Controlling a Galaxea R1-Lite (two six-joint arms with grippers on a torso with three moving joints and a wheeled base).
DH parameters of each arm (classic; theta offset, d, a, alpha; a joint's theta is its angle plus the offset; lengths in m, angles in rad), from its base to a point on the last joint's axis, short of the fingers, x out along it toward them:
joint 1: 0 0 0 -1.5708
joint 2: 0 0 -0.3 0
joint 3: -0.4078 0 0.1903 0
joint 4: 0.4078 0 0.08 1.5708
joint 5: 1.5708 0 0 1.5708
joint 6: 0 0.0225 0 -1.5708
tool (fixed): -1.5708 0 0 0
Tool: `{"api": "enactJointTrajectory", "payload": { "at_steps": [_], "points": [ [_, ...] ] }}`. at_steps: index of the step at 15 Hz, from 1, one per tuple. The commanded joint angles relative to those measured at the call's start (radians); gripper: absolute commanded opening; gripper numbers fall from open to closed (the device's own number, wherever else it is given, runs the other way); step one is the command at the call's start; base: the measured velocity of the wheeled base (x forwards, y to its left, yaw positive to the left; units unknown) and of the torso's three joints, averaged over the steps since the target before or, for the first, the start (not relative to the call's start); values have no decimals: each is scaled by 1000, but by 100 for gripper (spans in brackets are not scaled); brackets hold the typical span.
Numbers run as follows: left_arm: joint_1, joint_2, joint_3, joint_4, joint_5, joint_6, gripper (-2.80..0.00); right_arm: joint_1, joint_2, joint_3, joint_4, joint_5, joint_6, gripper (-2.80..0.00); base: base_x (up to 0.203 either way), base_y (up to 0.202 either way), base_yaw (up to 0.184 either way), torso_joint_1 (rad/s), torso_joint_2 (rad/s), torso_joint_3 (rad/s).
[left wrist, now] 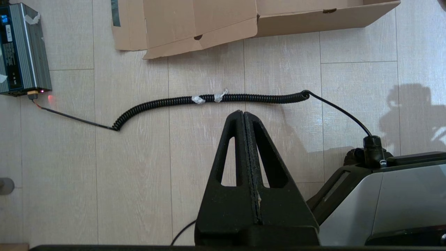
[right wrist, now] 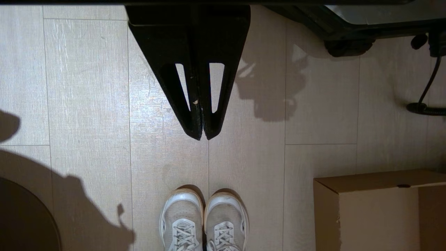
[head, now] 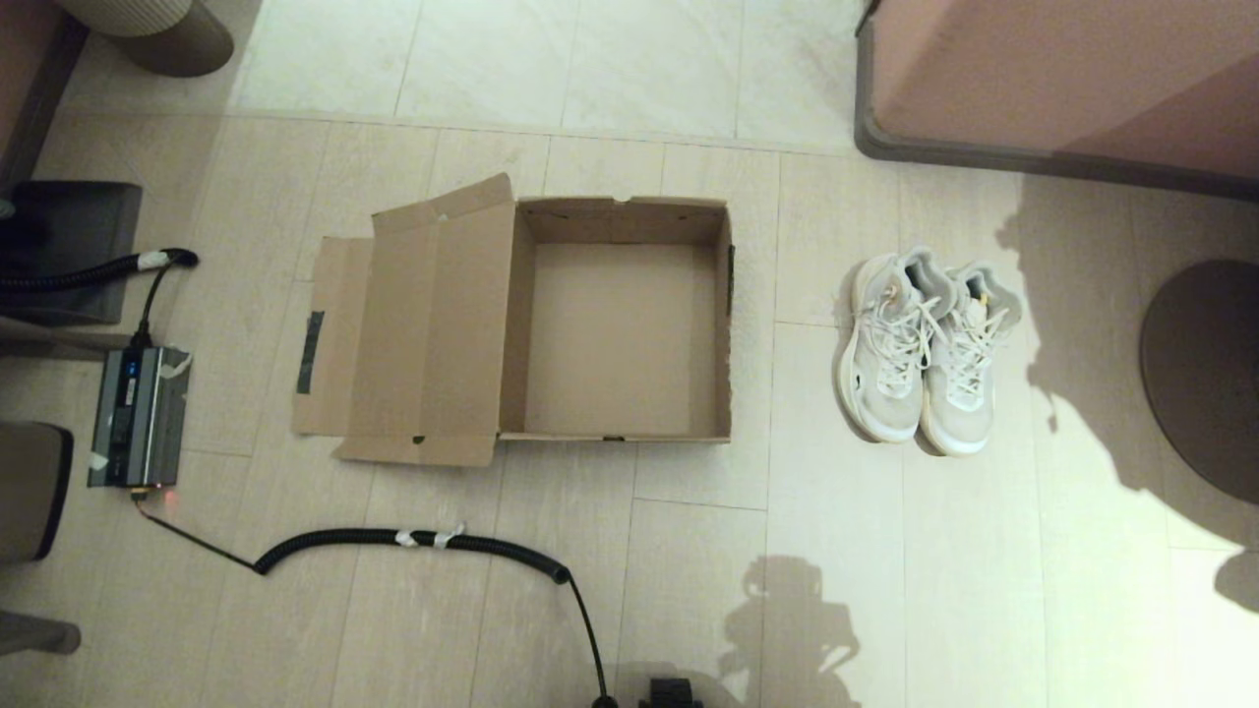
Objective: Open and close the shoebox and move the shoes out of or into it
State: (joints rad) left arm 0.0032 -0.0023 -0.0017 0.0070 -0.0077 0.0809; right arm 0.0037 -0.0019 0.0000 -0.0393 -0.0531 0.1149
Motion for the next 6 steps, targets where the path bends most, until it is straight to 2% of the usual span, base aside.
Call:
{"api": "enactJointTrajectory", "payload": {
  "at_steps": [1, 6],
  "points": [
    [0, 2, 0, 1, 0, 0, -280, -2, 3, 14, -1, -2, 0, -280, 0, 0, 0, 0, 0, 0],
    [1, 2, 0, 0, 1, 0, -280, -2, 3, 14, -1, -2, 2, -280, 0, 0, 0, 0, 0, 0]
  ]
}}
